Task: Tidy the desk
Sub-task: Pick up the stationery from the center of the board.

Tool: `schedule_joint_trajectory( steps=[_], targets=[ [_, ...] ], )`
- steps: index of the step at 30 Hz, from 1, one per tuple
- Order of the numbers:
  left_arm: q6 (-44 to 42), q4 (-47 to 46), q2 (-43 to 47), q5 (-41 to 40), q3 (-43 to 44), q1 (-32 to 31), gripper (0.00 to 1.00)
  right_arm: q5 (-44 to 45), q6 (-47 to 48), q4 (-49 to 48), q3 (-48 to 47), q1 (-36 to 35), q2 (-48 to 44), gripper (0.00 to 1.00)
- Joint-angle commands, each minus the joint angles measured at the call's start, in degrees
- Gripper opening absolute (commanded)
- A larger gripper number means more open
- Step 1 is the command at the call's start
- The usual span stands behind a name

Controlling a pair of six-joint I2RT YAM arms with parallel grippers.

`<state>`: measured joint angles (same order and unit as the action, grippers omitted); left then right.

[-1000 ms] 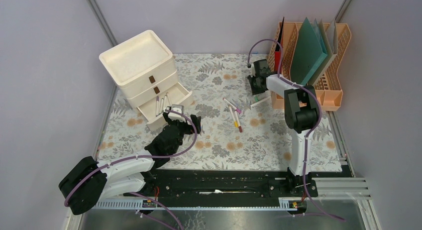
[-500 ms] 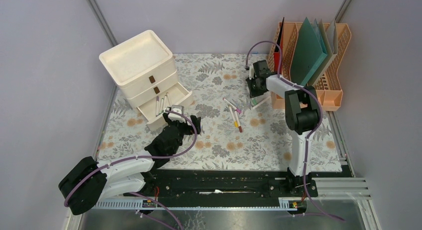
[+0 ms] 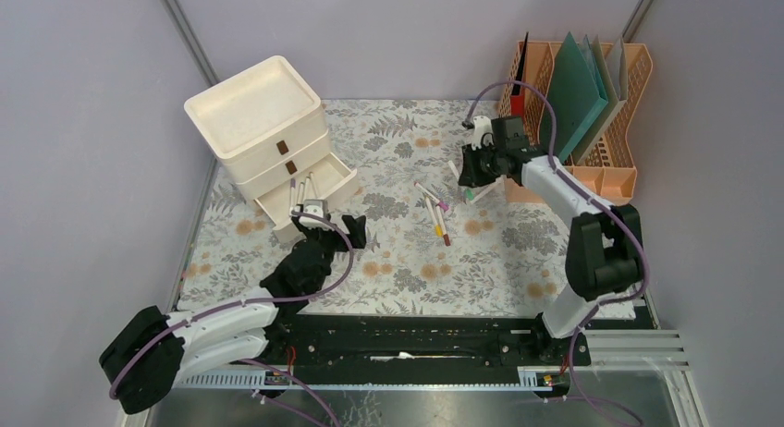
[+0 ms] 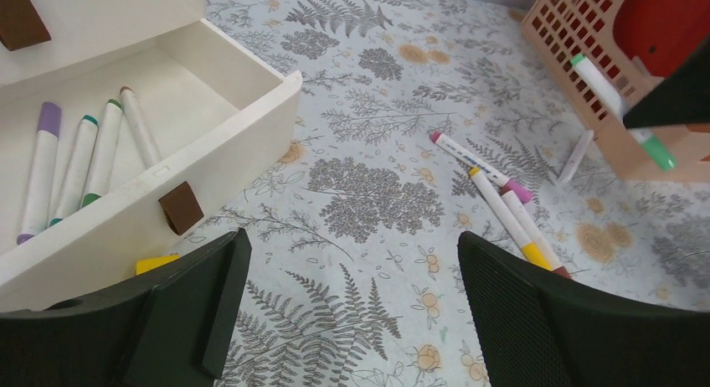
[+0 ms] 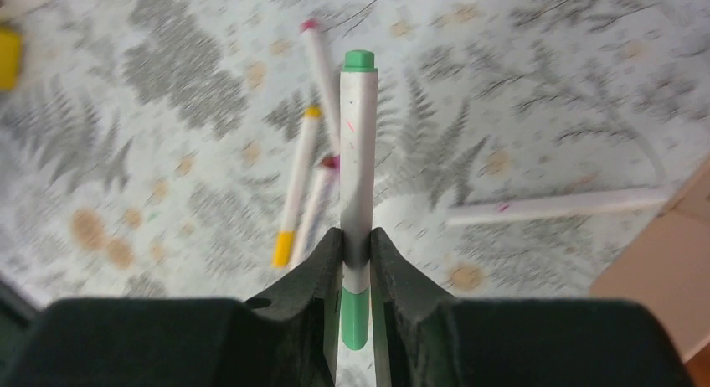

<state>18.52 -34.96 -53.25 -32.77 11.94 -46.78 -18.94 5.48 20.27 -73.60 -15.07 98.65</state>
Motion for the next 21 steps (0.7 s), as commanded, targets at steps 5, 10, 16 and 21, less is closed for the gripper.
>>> schedule_joint_trajectory(
  steps=[5,10,16,21],
  targets=[
    [12.1,-1.5,9.5,17.0,-0.6,-0.2,0.99,-22.4,0.5,-2.3,13.5,-0.6,-17.2,0.00],
    [19.9,-17.1,5.6,26.9,-2.1,-0.9,0.99,-33.9,4.1,-3.0,16.0,-0.6,-20.2,0.00],
    [25.0,-36.3,-8.2,29.8,-1.1,-3.2,0.99,-45.3,7.3,-1.9,16.9,-0.6,-19.0,0.00],
    [28.0,-50.1,-21.5,29.1,1.5,-5.8,0.99,-49.3,7.3,-3.4,18.2,-0.7,-19.4,0.00]
  ],
)
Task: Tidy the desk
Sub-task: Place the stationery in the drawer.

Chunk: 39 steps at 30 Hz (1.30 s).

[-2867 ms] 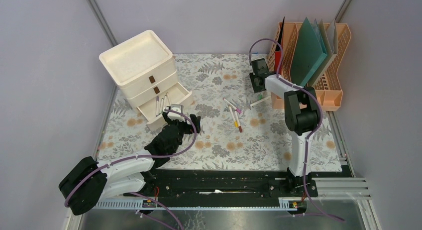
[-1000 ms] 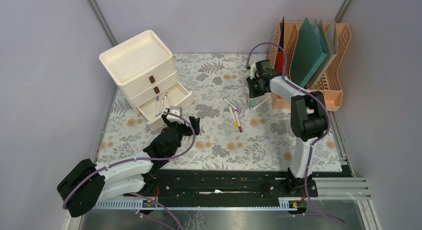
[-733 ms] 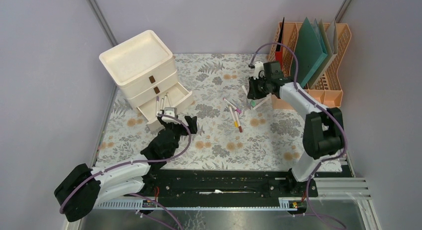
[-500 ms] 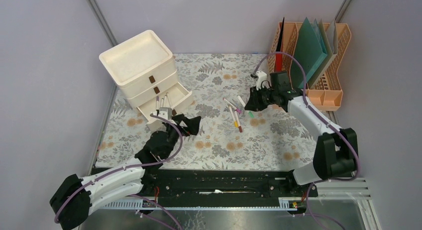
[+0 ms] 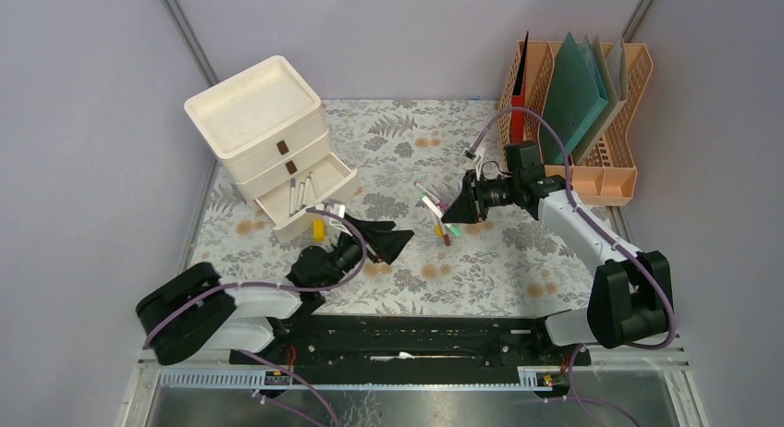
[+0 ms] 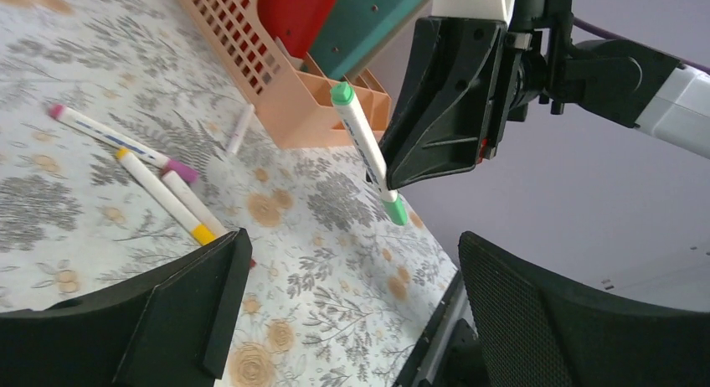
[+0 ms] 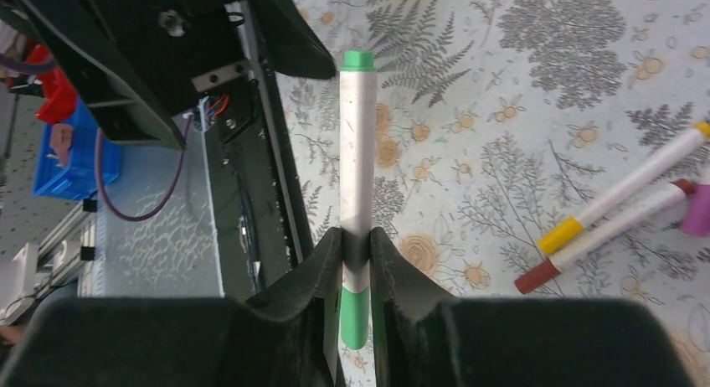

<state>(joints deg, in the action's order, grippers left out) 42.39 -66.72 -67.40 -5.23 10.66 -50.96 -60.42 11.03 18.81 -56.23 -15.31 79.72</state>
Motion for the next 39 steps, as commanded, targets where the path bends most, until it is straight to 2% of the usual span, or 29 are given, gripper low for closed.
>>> schedule_joint_trajectory(
  steps=[1,4,16,19,27,33,36,39],
  targets=[
    [4.5,-20.5,-9.3,1.1,3.3,-2.0,0.99,-8.3,1.7,-2.1,1.0,-0.4,-0.4,0.00],
    [5.8,-24.3,-14.4,0.1,5.2,-2.4,0.99,-9.5,0.9,-3.1,1.5,-0.4,-0.2,0.00],
    [8.8,-24.4,-21.9,-2.5,12.0,-3.3,0.99,-11.4,0.8,-4.2,2.3,-0.8,0.3,0.00],
    [10.3,-24.5,-23.5,-3.3,13.0,-3.6,0.95,-11.5,1.0,-4.0,2.3,-1.0,0.4,0.00],
    [11.1,-24.4,-25.6,-4.0,15.5,-4.2,0.67,-10.8,2.1,-3.3,2.4,-1.7,1.0,0.00],
    [11.7,-24.5,-26.7,-3.3,16.1,-4.4,0.31,-10.2,4.0,-1.7,2.0,-2.6,2.2,0.00],
    [11.5,-24.5,-27.0,-3.2,16.1,-4.5,0.01,-9.9,4.8,-1.0,1.7,-2.7,2.4,0.00],
    [11.0,-24.5,-26.7,-3.6,15.6,-4.5,0.00,-9.3,5.6,-0.4,1.7,-2.9,2.4,0.00]
  ],
)
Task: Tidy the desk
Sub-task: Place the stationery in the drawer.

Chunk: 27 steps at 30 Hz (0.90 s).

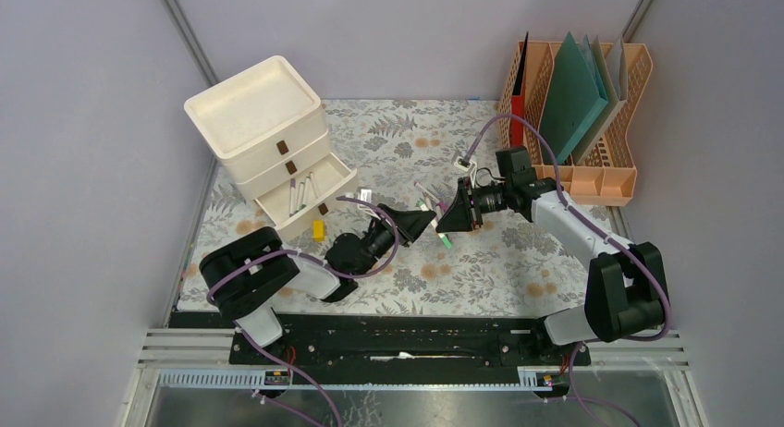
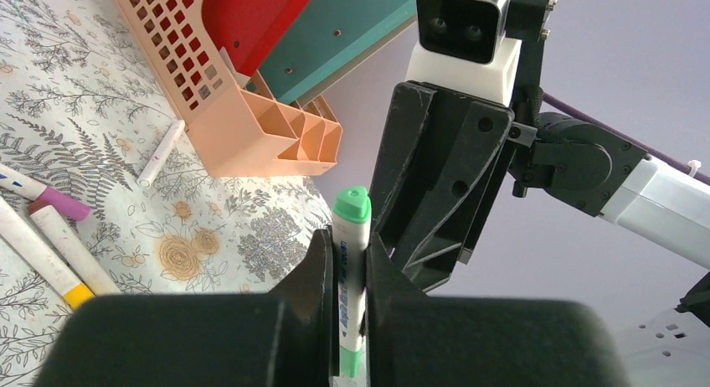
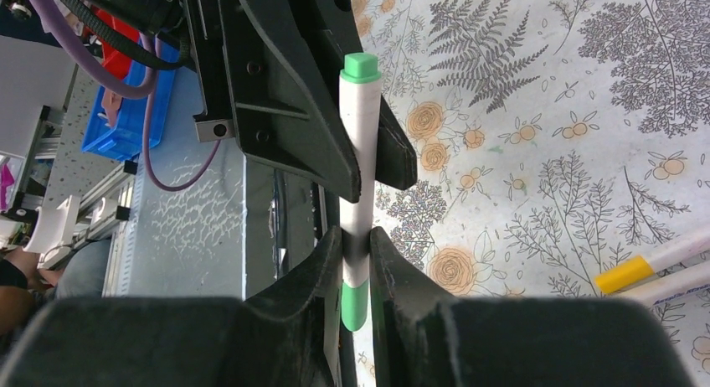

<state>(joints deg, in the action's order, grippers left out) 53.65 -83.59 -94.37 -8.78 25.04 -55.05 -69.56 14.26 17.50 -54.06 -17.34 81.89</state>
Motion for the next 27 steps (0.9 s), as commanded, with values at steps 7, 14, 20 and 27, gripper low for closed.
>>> schedule_joint_trajectory(
  steps=[7,14,20,27],
  targets=[
    [-4.5,-6.8,3.7,-2.1,-2.0,-0.5,0.00,2.1,5.7,3.7,-1.4,-0.9,-0.5,0.44],
    [-10.2,1.4,11.1,-5.9,-6.5,-0.5,0.00,6.3,12.7,10.0,-3.3,-0.9,-2.1,0.82],
    [-17.8,20.1,23.7,-11.3,-9.2,-0.5,0.00,8.4,15.5,11.2,-3.3,-1.0,-4.2,0.90],
    [-29.6,52.2,38.3,-22.4,-4.3,-0.4,0.00,8.4,17.7,12.9,-3.6,-0.8,-3.5,0.91]
  ],
)
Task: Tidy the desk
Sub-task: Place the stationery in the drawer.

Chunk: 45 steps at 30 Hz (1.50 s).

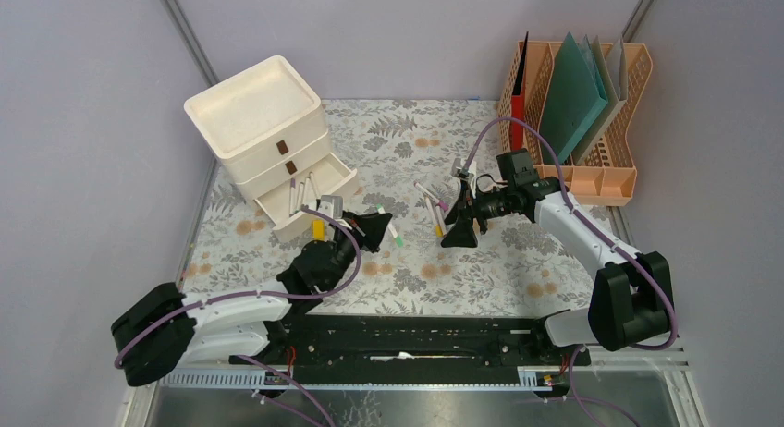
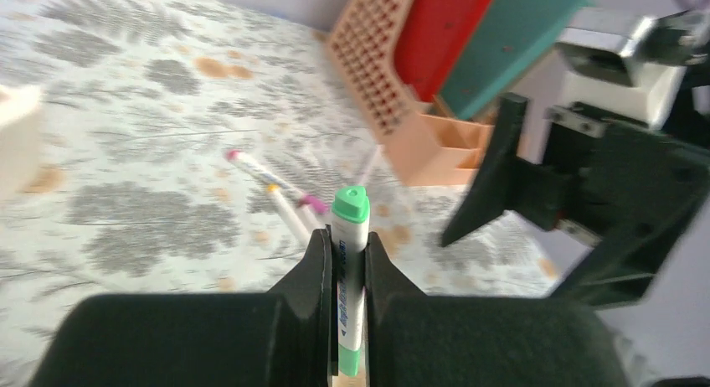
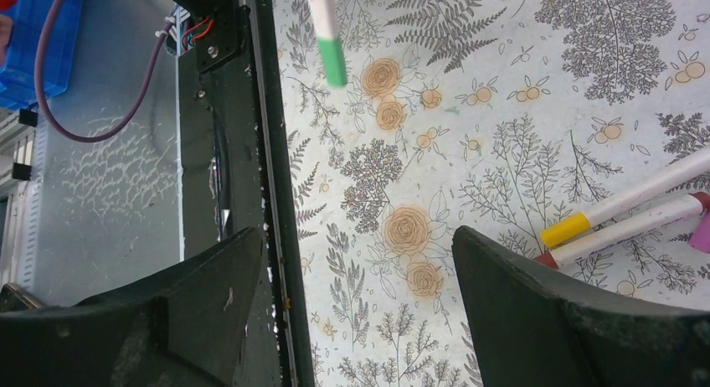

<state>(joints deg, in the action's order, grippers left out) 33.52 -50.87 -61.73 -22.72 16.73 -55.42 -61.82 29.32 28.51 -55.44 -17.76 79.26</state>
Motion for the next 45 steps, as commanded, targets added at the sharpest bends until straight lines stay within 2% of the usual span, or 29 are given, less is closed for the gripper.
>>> schedule_joint_trajectory(
  steps=[1,5,8,12,15,23,38,45],
  targets=[
    [-11.2,22.9,6.8,-10.8,4.9,0.0,0.00,0.8,2.7,1.9,-2.2,-0.5,-0.9,0.91],
    [-19.2,34.5,9.2,-18.4,9.1,0.1,0.00,1.1,3.2,2.2,-2.3,-0.5,-0.8,0.91],
    [-26.5,38.1,7.8,-22.1,13.0,0.7,0.00,1.3,3.3,2.2,-2.3,-0.5,-0.5,0.91],
    [-33.8,43.0,2.9,-25.1,19.2,4.1,0.00,1.5,3.5,2.3,-2.4,-0.5,-0.3,0.91],
    [-38.3,45.2,-0.2,-24.5,23.1,7.9,0.00,1.7,3.5,2.5,-2.3,-0.4,-0.4,0.91],
    [-49.0,45.6,-5.6,-20.4,27.5,15.6,0.00,2.0,3.7,2.6,-2.4,-0.4,-0.5,0.91],
    [-58.1,35.9,-17.3,-20.9,27.9,22.0,0.01,2.0,4.1,3.0,-2.5,-0.4,-0.5,0.91],
    [-61.5,33.6,-23.2,-21.2,28.6,24.0,0.04,2.1,4.2,3.0,-2.4,-0.4,-0.2,0.91]
  ],
)
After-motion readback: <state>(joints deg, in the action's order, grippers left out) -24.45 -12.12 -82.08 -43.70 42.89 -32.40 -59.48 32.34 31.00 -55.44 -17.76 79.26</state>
